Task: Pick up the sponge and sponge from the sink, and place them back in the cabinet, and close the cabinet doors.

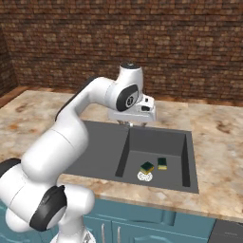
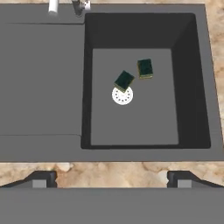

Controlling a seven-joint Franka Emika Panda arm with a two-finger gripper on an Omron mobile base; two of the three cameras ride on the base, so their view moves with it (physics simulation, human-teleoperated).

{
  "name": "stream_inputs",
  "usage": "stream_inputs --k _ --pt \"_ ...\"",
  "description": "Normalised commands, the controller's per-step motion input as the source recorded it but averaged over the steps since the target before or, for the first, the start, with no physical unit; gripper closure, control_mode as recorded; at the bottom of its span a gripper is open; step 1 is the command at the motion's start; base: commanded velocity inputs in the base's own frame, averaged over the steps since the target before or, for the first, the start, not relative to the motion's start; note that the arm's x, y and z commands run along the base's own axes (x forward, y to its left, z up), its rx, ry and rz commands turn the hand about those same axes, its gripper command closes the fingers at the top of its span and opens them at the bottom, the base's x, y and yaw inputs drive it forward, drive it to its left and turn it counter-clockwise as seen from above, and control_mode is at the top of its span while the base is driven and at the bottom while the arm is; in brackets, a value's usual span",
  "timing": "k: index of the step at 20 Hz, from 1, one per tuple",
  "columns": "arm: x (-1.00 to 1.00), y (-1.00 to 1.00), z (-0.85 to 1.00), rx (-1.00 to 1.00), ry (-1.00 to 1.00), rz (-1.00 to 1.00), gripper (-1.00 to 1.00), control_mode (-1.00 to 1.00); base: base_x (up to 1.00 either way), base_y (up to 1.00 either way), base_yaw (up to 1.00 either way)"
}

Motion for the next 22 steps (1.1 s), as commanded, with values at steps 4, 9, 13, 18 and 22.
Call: stream_inputs --k 4,9,13,18,22 --pt "0.00 0.00 -0.30 -0.06 0.00 0.00 -1.00 -1.00 0.00 0.00 0.00" --pt "0.00 -0.01 -0.20 -0.01 0.00 -0.01 -1.00 -1.00 0.00 0.00 0.00" --pt "0.05 -0.07 -0.22 0.00 0.00 0.00 -1.00 -1.00 0.00 0.00 0.00" --pt "0.08 -0.02 -0.27 0.00 0.00 0.00 -1.00 -1.00 0.00 0.00 0.00" --pt "0.07 0.00 -0.29 0.00 0.00 0.00 -1.00 -1.00 0.00 0.00 0.00"
